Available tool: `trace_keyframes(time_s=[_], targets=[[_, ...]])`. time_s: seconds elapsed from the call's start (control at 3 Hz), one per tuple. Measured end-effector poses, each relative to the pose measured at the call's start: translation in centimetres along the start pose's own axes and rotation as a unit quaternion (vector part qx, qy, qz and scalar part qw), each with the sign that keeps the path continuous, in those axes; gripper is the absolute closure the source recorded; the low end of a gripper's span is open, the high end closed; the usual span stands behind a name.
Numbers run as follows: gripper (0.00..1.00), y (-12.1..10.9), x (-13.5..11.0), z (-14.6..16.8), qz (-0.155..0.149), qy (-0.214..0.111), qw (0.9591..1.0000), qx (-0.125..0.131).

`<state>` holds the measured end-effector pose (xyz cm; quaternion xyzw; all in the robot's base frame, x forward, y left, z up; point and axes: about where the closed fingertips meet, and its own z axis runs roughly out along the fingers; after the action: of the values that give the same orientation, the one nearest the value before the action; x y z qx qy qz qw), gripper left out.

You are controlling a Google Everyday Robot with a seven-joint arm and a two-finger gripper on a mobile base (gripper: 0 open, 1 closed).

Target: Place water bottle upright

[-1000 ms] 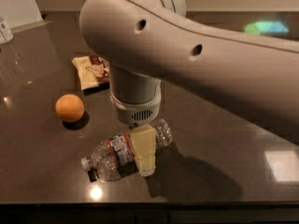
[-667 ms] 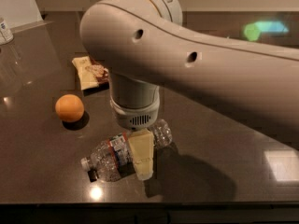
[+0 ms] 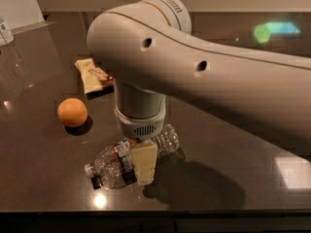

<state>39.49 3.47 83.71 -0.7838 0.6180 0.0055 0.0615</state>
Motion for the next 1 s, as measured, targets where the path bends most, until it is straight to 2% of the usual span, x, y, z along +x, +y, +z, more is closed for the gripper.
trace_keyframes(time_s=[0.67, 1.0], targets=[[0.65, -0.6, 1.1, -1.0, 0.023, -0.009, 0.9997, 0.001], [1.0, -1.8, 2.7, -2.9, 0.047, -0.032, 0.9983, 0.008]])
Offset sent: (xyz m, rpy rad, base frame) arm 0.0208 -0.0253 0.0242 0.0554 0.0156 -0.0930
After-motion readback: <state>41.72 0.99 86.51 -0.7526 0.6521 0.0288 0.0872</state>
